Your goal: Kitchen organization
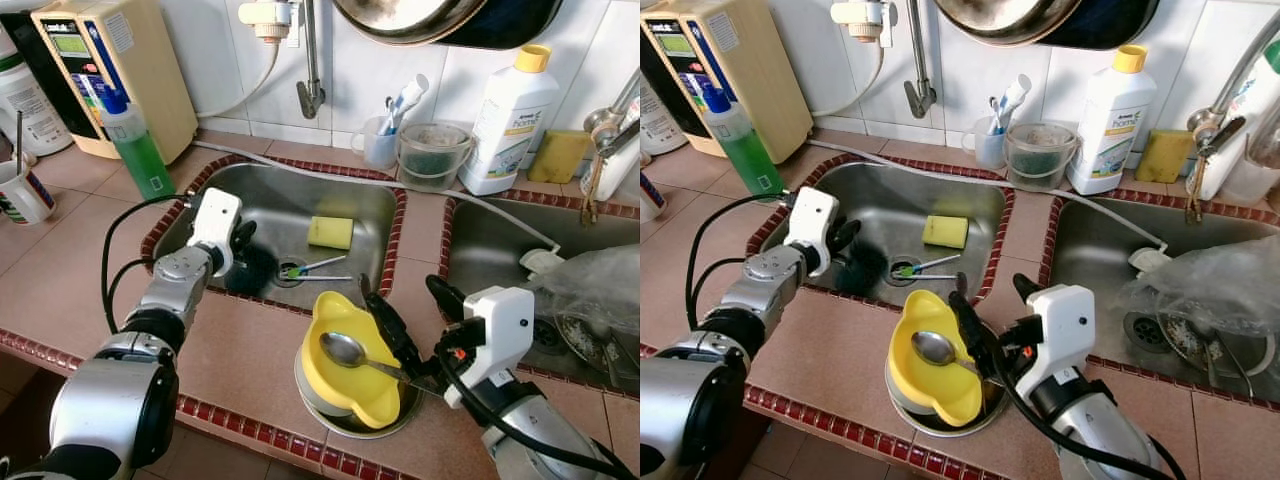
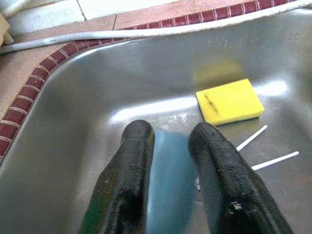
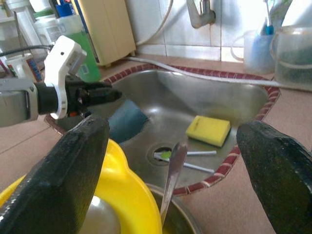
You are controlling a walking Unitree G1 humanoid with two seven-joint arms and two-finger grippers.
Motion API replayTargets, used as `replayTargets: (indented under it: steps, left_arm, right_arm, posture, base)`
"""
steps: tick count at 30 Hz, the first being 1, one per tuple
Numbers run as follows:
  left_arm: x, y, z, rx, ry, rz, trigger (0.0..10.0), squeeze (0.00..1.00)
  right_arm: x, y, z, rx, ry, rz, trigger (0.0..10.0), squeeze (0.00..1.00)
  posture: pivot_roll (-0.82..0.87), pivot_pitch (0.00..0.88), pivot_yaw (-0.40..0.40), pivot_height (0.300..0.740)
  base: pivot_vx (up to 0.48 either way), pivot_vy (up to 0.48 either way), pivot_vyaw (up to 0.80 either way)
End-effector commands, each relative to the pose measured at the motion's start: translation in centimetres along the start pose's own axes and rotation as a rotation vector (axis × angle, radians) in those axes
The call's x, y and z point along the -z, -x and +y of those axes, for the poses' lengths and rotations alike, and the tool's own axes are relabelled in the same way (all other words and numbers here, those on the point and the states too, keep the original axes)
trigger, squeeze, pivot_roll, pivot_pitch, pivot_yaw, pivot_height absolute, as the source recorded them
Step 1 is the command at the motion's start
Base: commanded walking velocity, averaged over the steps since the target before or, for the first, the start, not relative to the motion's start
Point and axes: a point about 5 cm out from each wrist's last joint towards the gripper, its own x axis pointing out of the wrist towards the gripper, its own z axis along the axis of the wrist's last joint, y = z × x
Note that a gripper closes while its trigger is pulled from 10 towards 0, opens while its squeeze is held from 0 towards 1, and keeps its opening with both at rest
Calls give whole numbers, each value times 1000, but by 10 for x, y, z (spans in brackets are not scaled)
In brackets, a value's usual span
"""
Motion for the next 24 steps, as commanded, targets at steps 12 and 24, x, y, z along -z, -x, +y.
replayTargets:
  steps: [12,24]
  left_arm:
    - [-12,0,9,-12,17,-35,10000,1000]
    - [-40,11,33,-48,-33,-191,10000,0]
  right_arm:
    - [-6,-11,-2,9,8,-60,10000,0]
    - [-25,-49,-30,119,80,-221,10000,0]
  posture:
    - [-152,20,89,740]
    - [-45,0,54,740]
  base:
    - [0,0,0]
    - [0,0,0]
